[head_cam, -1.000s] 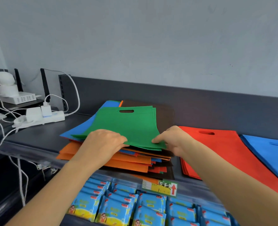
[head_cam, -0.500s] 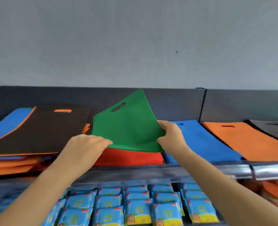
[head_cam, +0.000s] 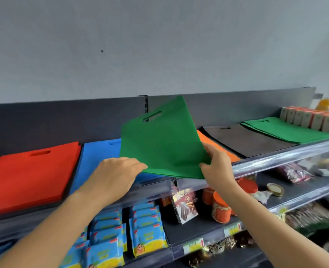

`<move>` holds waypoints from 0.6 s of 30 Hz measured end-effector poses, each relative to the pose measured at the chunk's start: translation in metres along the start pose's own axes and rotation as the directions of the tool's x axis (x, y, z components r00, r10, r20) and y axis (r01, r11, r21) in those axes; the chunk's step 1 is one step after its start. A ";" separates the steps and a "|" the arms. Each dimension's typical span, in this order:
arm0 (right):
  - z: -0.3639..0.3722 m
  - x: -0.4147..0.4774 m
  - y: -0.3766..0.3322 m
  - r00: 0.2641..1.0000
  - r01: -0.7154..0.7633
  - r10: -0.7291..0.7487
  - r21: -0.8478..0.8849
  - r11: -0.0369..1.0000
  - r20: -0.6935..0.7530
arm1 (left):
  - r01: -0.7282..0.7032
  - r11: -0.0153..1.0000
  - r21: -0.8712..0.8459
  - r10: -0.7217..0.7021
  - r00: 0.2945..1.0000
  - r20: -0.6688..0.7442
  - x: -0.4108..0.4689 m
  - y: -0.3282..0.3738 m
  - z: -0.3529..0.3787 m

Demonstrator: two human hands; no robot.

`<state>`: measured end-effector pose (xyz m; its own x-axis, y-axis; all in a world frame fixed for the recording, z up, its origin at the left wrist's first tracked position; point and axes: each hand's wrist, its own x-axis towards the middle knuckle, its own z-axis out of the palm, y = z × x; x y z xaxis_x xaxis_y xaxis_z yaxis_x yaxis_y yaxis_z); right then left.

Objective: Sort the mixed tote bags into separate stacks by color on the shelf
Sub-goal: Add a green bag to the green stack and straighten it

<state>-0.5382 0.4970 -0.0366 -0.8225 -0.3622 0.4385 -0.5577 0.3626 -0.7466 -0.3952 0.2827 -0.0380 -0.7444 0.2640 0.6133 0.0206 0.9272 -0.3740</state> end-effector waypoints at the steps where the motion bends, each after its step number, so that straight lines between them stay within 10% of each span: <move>1: -0.010 0.004 0.011 1.000 -0.015 0.015 -0.008 1.000 -0.022 | -0.014 1.000 -0.025 0.015 1.000 0.014 0.013 0.008 0.006; 18: -0.167 0.159 0.211 0.930 -0.232 0.185 -0.116 0.966 -0.317 | -0.476 0.873 -0.111 0.475 0.879 -0.035 0.299 0.102 0.165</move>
<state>-0.8052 0.6594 -0.0411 -0.9038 0.0023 0.4280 -0.3607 0.5340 -0.7646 -0.7260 0.4124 -0.0071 -0.6213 0.6818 0.3861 0.4461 0.7130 -0.5409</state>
